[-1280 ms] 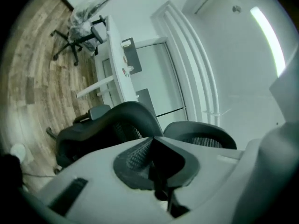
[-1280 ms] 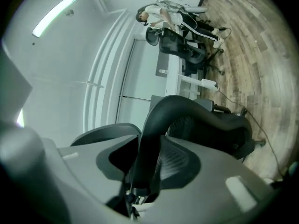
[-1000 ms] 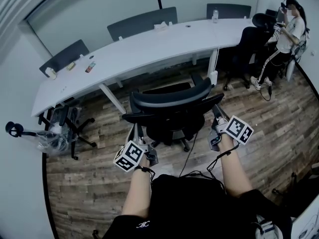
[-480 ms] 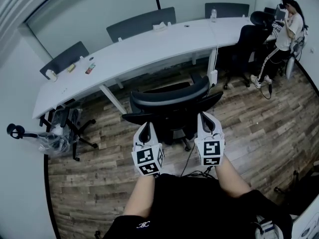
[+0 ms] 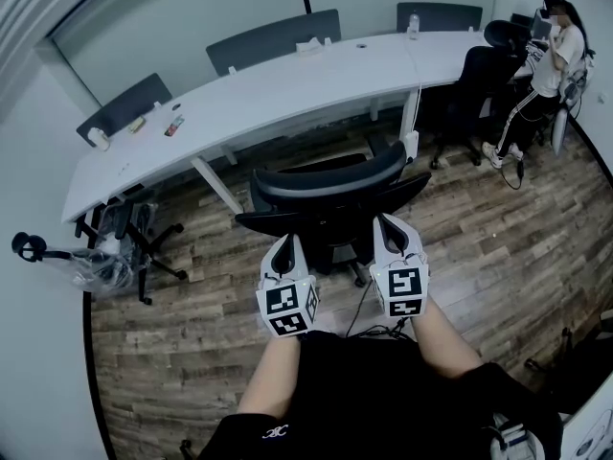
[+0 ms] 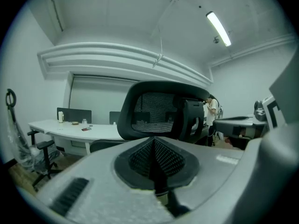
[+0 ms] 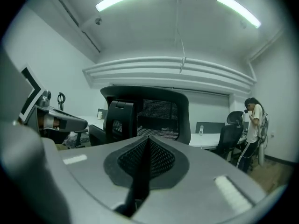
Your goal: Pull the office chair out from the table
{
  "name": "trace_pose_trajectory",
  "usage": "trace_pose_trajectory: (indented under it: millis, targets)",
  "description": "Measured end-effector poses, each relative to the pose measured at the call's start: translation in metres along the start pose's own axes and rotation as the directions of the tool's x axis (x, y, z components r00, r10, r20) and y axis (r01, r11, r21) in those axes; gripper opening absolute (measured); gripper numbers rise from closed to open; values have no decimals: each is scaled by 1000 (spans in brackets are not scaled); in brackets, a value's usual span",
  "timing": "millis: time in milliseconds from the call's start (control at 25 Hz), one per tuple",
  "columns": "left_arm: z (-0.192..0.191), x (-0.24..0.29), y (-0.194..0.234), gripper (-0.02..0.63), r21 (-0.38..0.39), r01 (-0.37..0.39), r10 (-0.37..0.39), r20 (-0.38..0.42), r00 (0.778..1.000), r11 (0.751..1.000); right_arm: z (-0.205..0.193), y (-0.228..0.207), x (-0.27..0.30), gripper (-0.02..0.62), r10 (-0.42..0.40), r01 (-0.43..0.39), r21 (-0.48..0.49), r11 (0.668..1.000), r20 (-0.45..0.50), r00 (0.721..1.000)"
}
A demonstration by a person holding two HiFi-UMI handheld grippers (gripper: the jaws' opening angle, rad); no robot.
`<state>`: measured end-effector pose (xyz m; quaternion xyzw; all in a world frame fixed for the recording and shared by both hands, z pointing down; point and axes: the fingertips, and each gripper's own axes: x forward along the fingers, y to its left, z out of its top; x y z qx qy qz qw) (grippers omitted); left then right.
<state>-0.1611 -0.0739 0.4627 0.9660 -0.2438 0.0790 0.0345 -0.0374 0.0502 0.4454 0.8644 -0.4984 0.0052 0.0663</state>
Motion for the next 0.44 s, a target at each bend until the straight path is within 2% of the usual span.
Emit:
trace_pose_trajectory:
  millis: [440]
  targets:
    - [-2,-3,-4,6,-30,13,-13,-2,1000,999,-10,-1,-5,6,-4,5,16,1000,-25,1000]
